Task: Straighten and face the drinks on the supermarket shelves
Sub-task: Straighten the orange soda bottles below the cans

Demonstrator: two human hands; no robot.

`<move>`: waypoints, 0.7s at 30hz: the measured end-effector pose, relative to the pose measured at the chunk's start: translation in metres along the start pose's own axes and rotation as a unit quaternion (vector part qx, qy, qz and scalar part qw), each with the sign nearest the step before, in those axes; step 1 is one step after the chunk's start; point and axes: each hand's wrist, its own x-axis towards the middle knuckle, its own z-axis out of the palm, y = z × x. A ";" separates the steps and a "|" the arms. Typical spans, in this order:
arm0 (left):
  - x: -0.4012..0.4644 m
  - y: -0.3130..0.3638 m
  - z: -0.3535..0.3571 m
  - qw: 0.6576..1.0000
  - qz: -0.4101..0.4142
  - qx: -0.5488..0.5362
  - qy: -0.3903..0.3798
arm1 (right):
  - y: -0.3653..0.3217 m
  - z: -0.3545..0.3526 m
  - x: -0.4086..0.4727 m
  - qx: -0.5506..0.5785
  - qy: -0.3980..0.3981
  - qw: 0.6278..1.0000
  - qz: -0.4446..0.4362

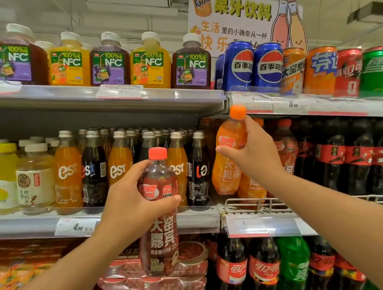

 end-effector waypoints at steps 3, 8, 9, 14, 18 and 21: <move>-0.002 -0.001 0.000 1.000 -0.011 0.008 0.010 | 0.000 0.002 0.002 -0.012 -0.002 1.000 -0.011; -0.003 -0.001 0.001 1.000 -0.007 0.009 0.002 | -0.002 0.002 -0.012 -0.034 -0.028 0.997 -0.066; -0.003 -0.001 0.001 1.000 -0.007 0.008 0.000 | -0.003 0.004 -0.014 -0.038 -0.035 0.996 -0.075; -0.005 -0.001 0.002 1.000 -0.008 0.006 -0.005 | 0.001 0.016 -0.012 -0.056 -0.039 0.996 -0.049; -0.008 -0.004 0.000 1.000 -0.008 0.006 -0.009 | 0.007 0.018 -0.002 -0.071 -0.049 0.996 0.015; -0.009 -0.005 -0.001 1.000 -0.012 0.005 -0.011 | 0.007 0.016 0.013 -0.064 -0.066 0.993 0.069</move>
